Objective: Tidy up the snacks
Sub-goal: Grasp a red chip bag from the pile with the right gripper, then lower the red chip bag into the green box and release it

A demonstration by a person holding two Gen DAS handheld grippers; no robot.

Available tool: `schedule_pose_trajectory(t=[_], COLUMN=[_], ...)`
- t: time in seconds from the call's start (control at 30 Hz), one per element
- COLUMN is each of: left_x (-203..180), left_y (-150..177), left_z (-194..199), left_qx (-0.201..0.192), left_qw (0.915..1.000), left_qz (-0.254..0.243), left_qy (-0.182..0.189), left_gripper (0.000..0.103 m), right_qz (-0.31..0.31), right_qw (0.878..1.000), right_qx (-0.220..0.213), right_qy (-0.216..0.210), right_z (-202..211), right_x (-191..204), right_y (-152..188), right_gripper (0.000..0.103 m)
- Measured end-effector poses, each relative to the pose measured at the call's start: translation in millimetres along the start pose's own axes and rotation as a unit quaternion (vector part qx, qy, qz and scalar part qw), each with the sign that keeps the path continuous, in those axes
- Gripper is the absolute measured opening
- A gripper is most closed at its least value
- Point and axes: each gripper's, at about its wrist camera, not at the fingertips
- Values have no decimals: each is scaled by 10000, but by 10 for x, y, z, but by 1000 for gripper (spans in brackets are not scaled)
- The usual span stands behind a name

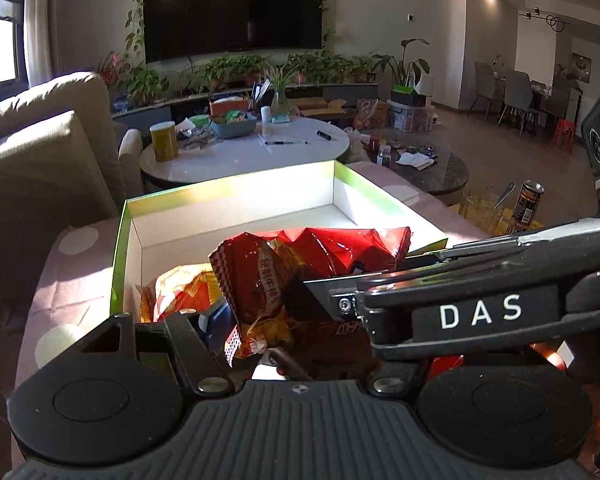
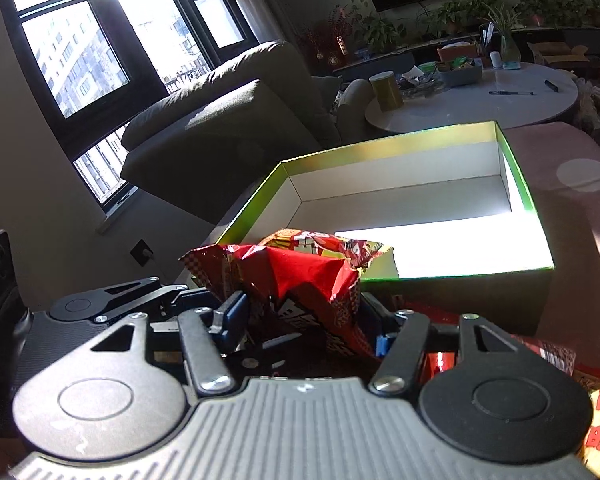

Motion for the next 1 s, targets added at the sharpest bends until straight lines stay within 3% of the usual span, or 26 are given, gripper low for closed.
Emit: schedule_pose_trajectory(t=[0.4, 0.6, 1.0], left_x=[-201, -178, -202], left_y=[-426, -491, -520], left_z=[14, -172, -589], left_qx=[-409, -282, 140], left_qw=[9987, 9991, 9992], left_qz=[-237, 0, -29], left_qy=[188, 304, 376], left_gripper=[66, 66, 66], right_qz=[55, 3, -190], right_qw=[9974, 9972, 9979], right_qx=[-715, -730, -545], right_qy=[63, 149, 300], right_z=[314, 219, 14], right_x=[-177, -301, -589], right_y=[-381, -431, -402], right_gripper=[63, 63, 63])
Point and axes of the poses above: each gripper's, at about its wrist camera, not at the fingertips, and z roughly against the way its jaws point, x to its left, y to its underside, and after that the axes turned 12 degrees about y, right-handed
